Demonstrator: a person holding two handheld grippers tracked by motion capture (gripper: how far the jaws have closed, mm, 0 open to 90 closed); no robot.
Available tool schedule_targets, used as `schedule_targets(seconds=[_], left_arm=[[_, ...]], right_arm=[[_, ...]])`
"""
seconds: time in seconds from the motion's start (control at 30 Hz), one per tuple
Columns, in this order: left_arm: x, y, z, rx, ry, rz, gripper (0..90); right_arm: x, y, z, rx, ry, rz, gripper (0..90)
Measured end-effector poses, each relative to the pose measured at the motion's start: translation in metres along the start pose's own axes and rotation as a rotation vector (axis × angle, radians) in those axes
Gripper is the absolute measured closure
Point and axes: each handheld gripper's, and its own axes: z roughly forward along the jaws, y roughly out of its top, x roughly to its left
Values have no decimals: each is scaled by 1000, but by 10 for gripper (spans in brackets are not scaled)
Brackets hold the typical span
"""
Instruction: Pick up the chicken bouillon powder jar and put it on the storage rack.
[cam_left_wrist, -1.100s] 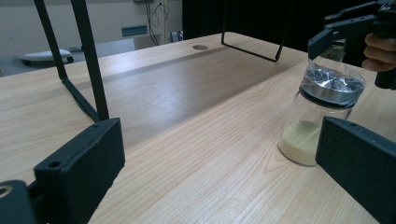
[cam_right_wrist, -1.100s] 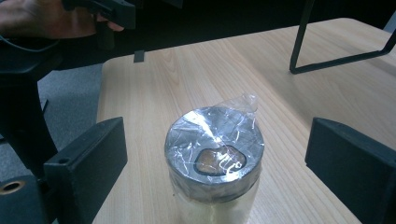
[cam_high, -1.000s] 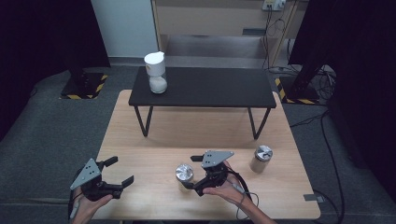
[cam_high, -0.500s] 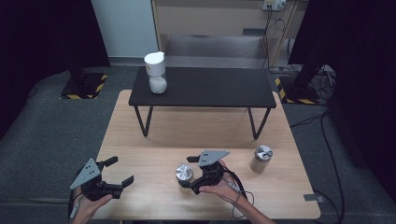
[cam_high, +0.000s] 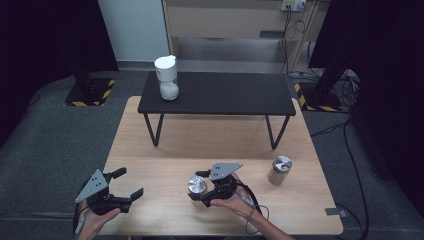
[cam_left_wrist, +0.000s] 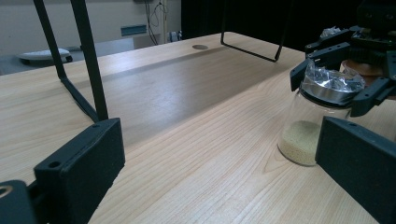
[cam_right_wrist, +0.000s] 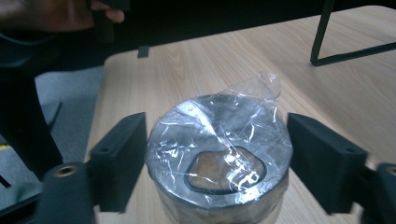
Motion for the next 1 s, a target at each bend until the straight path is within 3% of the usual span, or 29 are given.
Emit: schedule_targets(seconds=[0.13, 0.6, 1.0], left_arm=[[0, 0, 0, 3, 1, 3, 3], [0, 0, 0, 3, 0, 1, 2], [0, 0, 0, 3, 0, 1, 2]], right_arm=[[2, -1, -1, -7, -7, -30, 341], [5, 3, -3, 3, -16, -56, 349], [-2, 20, -23, -19, -25, -53, 349]])
